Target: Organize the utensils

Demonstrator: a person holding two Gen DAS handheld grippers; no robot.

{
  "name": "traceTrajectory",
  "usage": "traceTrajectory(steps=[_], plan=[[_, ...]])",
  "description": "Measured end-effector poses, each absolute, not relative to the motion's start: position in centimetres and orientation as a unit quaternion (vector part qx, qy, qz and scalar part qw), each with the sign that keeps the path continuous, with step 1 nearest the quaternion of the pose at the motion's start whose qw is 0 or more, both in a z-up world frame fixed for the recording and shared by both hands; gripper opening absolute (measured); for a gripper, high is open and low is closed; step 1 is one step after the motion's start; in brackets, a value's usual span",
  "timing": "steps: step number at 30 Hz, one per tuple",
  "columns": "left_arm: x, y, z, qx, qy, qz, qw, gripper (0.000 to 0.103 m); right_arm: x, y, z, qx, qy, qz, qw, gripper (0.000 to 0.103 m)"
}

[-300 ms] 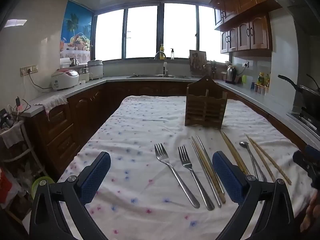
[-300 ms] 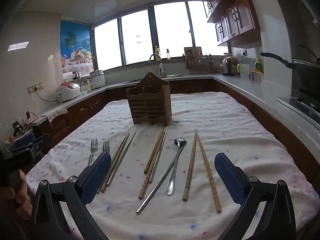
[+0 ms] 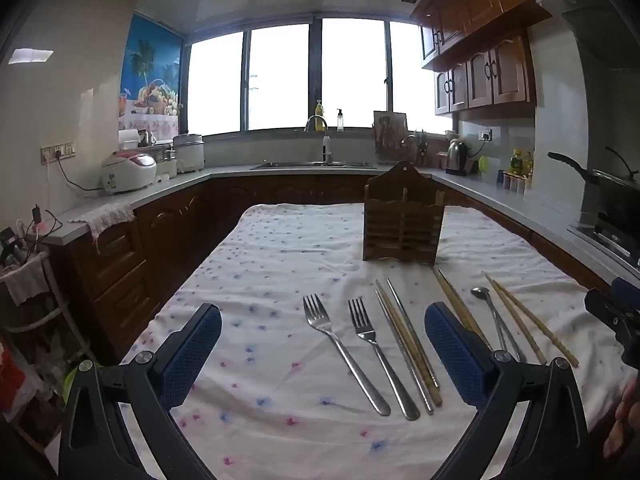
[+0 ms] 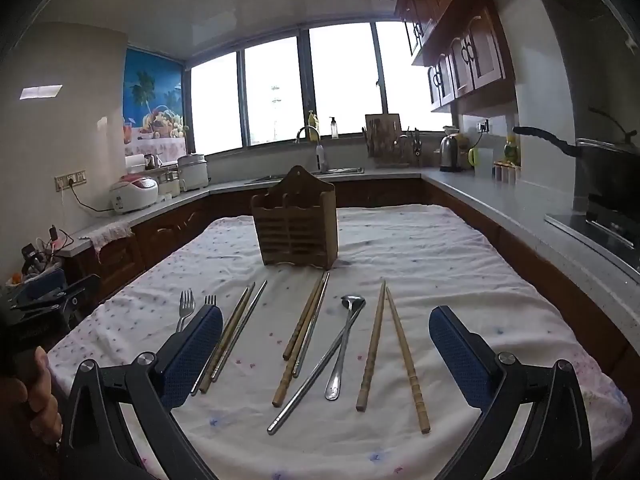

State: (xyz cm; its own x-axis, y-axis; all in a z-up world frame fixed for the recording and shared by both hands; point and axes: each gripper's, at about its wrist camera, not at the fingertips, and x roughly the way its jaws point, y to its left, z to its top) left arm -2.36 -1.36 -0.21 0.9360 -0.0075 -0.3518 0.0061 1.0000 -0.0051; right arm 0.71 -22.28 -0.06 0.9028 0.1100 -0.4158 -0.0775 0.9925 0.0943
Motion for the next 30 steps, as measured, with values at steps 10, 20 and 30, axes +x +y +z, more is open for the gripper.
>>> traceTrajectory(steps=[10, 20, 30], plan=[[-3.0, -1.4, 0.5, -0.002, 0.175, -0.002, 0.985, 0.102, 0.1, -23.1, 0.4, 0.041, 0.195, 0.041, 0.979, 0.103], [-3.1, -1.4, 0.5, -0.005, 0.166, -0.004, 0.986, 0.102, 0.2, -22.8, 0.7, 0.04, 0.191, 0.044, 0.98, 0.103], [-3.1, -1.2, 0.5, -0.008, 0.164, -0.006, 0.986, 0.102, 0.3, -22.8, 0.6, 0.041, 0.193, 0.045, 0.979, 0.103]])
